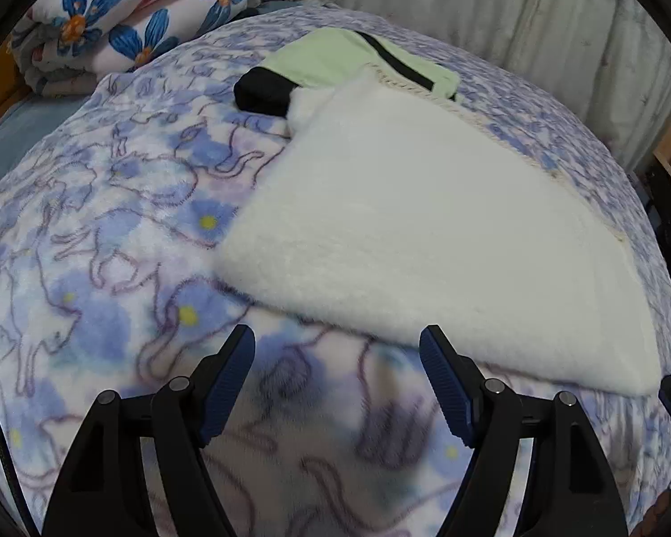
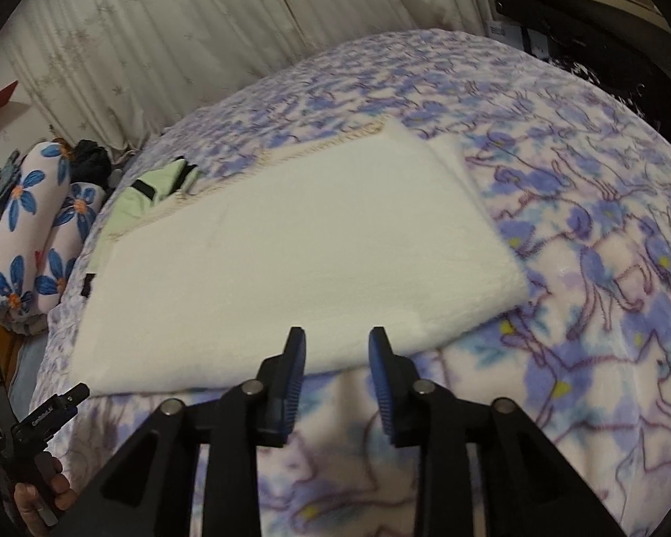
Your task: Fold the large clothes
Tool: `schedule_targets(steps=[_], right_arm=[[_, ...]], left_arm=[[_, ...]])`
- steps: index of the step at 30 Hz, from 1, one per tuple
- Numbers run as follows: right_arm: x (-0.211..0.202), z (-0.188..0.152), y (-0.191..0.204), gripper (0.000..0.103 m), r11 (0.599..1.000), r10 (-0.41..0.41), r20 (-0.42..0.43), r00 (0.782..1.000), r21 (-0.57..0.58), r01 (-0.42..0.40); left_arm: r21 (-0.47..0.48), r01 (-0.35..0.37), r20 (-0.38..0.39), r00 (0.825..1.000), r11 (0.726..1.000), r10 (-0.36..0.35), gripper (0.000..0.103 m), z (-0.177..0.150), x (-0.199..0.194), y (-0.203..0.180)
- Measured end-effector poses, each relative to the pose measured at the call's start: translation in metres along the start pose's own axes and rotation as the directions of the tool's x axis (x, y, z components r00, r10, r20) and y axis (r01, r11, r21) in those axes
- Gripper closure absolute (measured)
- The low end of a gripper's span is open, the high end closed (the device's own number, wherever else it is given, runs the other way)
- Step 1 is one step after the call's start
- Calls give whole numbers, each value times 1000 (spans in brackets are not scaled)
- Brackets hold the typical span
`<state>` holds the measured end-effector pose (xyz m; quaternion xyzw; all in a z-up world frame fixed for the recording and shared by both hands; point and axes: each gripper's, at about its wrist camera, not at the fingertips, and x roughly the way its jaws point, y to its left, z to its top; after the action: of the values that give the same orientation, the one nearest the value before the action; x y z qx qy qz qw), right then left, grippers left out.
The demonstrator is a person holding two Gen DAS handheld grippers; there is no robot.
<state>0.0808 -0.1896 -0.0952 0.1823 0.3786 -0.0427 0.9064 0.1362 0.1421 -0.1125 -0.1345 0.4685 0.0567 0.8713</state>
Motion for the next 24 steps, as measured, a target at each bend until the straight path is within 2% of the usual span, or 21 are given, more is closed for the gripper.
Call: schedule_targets(steps=[4,9,17,24], right_arm=[[-11,-8,16,71,999,27,5,1000,-24,-27],[-14,-19,33,70,996,74,-13,997,-48,-74],[-1,-30,58,69,990,94,-35,995,-104,-97],[23,-25,75,69,985,112,-50,992,-124,-117]], left_arm=[[13,31,1,1000,999,-31,28,-7,-17,-4],[-15,120,-47,992,993,-120,28,-19,-20,-4],[-104,262,-94,958,959,-272,28,-32,8,4],[-183,306,-46,947,934,-319,28,-17,44,12]])
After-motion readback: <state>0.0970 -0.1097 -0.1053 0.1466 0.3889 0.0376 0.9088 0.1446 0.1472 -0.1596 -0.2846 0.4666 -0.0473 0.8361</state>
